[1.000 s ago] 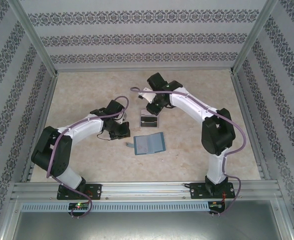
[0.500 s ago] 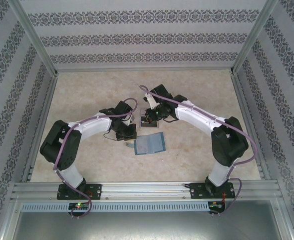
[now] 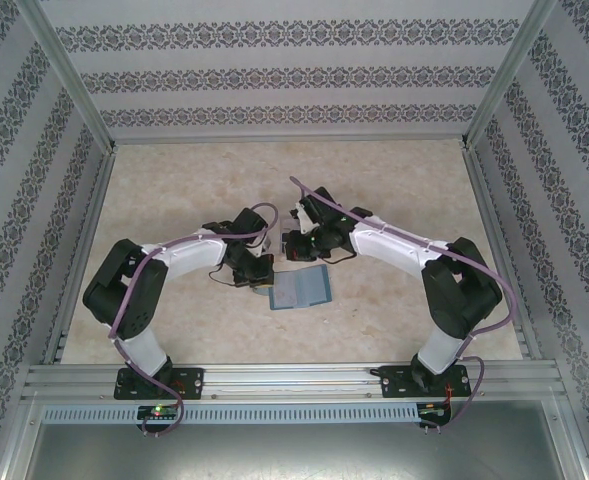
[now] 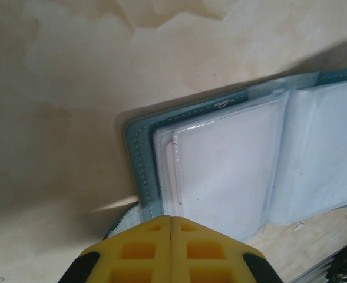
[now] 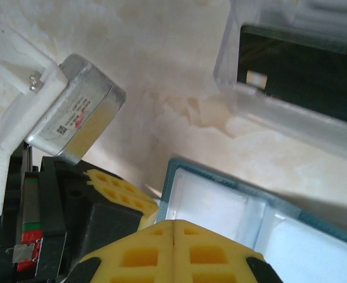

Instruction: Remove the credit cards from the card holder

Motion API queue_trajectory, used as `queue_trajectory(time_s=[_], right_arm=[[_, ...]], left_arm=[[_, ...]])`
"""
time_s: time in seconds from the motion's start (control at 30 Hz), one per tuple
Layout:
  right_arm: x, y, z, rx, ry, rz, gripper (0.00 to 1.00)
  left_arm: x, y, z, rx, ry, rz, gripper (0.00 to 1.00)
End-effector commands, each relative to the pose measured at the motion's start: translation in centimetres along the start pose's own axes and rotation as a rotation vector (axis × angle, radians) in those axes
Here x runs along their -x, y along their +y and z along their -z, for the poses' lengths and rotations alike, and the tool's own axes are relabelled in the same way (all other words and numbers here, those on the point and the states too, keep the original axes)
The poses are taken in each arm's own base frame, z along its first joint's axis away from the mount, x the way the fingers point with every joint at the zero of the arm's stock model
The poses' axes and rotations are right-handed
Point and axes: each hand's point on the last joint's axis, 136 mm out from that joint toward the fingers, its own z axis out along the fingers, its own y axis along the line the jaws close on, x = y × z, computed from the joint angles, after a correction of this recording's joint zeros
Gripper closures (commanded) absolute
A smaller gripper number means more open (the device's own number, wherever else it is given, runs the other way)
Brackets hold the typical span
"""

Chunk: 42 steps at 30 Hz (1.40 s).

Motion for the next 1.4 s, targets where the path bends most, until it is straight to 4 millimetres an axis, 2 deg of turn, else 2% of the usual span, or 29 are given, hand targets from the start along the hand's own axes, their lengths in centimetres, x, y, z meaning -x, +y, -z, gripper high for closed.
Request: queue_trajectory(time_s=[0.0, 0.2, 0.37, 0.73, 1.07, 1.37], right_arm=[[-1.4, 0.8, -0.6, 0.039, 0.036, -0.073, 1.00], [-3.5, 0.5, -2.5, 0.008, 0.090, -0.110, 0.99], [-4.9, 0.1, -3.8, -0.027, 0.136, -0.127, 0.94], [-6.3, -1.2, -5.5, -0.093, 0.180, -0.153, 0.83], [-7.2, -2.3, -6.2, -0.150, 0.204, -0.159, 0.76], [-7.7, -3.7, -5.6, -0.247, 0.220, -0.131, 0.65]], left_arm=[[-0.7, 0.6, -1.1, 0.012, 0.027, 0.000, 1.00], [-1.1, 1.3, -1.9, 0.028, 0.047, 0.003, 1.00], [-1.5, 1.6, -2.1, 0.031, 0.057, 0.007, 1.00], [-1.8, 1.7, -2.1, 0.027, 0.056, 0.005, 1.00], [-1.7, 1.6, -2.0, 0.023, 0.054, 0.003, 1.00], [-1.6, 1.5, -2.0, 0.020, 0.050, 0.004, 1.00]])
